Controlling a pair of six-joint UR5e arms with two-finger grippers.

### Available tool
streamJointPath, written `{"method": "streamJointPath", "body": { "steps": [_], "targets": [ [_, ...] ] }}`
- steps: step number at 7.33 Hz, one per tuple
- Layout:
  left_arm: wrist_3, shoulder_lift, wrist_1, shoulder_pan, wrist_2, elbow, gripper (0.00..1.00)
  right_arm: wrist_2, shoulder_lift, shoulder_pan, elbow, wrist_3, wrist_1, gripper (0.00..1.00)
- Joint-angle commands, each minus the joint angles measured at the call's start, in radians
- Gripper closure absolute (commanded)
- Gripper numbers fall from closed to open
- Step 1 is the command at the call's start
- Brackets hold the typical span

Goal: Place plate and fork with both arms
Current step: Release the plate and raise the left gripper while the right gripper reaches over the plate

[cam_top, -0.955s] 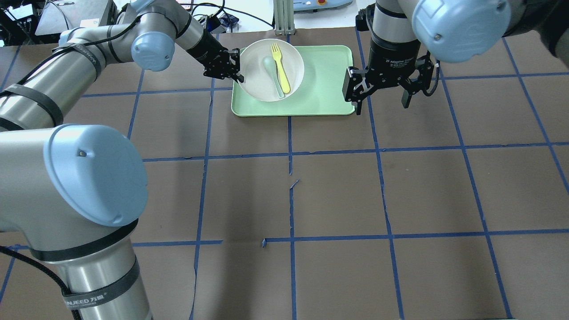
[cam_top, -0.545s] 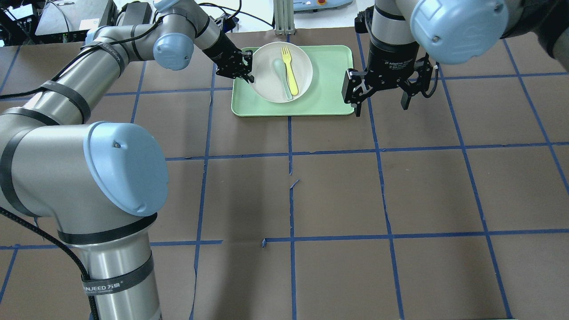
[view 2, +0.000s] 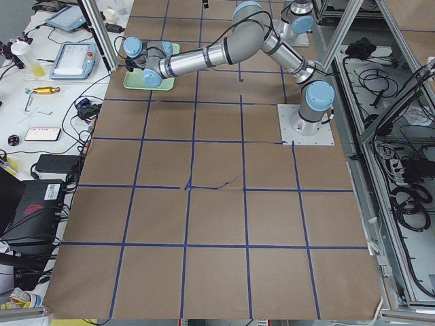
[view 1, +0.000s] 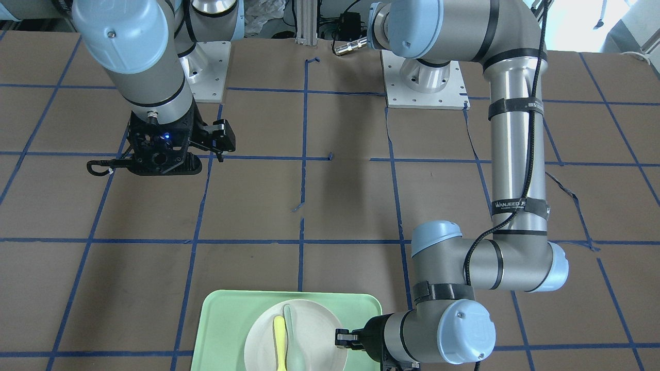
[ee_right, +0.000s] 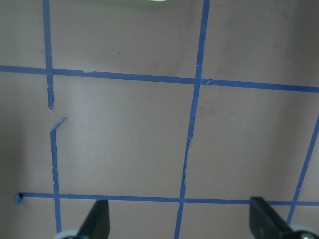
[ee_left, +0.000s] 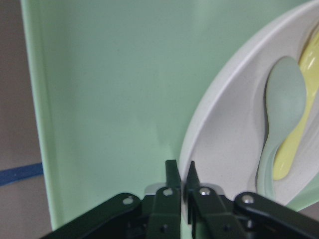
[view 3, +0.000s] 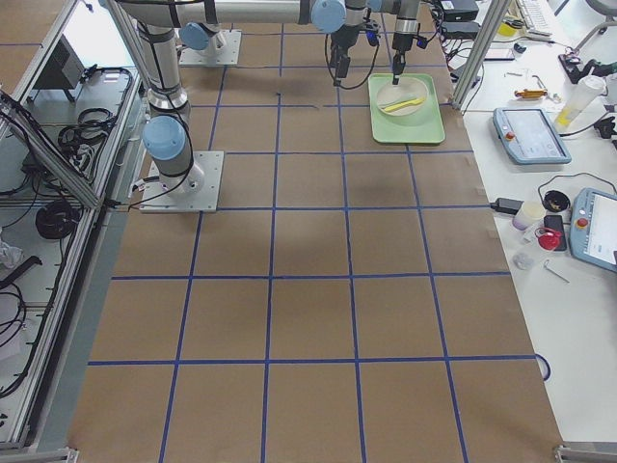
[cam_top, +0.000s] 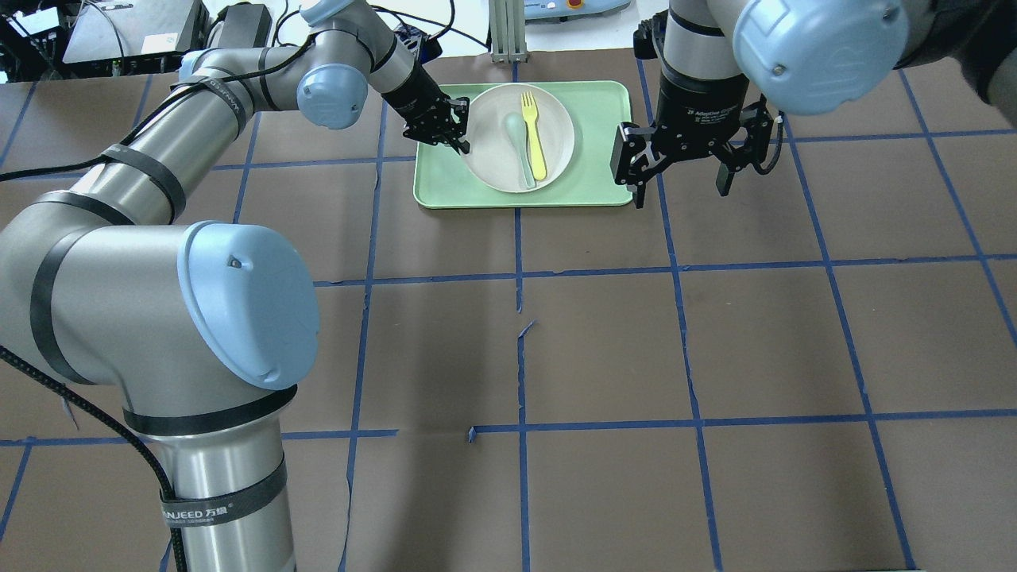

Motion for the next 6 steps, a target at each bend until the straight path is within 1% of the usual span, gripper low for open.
{"method": "streamJointPath", "body": {
  "steps": [1,2,3,4,5,6],
  "targets": [
    [0.020,-0.003,0.003,-0.007,0.002,0.000,0.69,0.004,0.000,0.000,-0.004,0.000,-0.001,0.00],
    [0.020,-0.003,0.003,-0.007,0.014,0.000,0.43,0.002,0.000,0.000,-0.004,0.000,-0.001,0.00],
    [0.020,0.006,0.003,-0.007,0.016,0.000,0.05,-0.002,0.000,0.000,-0.007,-0.002,-0.001,0.00],
    [0.001,0.044,-0.006,-0.007,0.025,-0.006,0.00,-0.004,0.002,0.000,-0.009,-0.002,-0.008,0.00],
    [-0.009,0.110,-0.064,0.003,0.113,-0.024,0.00,-0.004,0.005,0.000,-0.009,-0.003,-0.064,0.00],
    [-0.009,0.179,-0.171,0.037,0.204,-0.049,0.00,0.007,0.021,0.000,-0.009,-0.005,-0.126,0.00]
  ]
}}
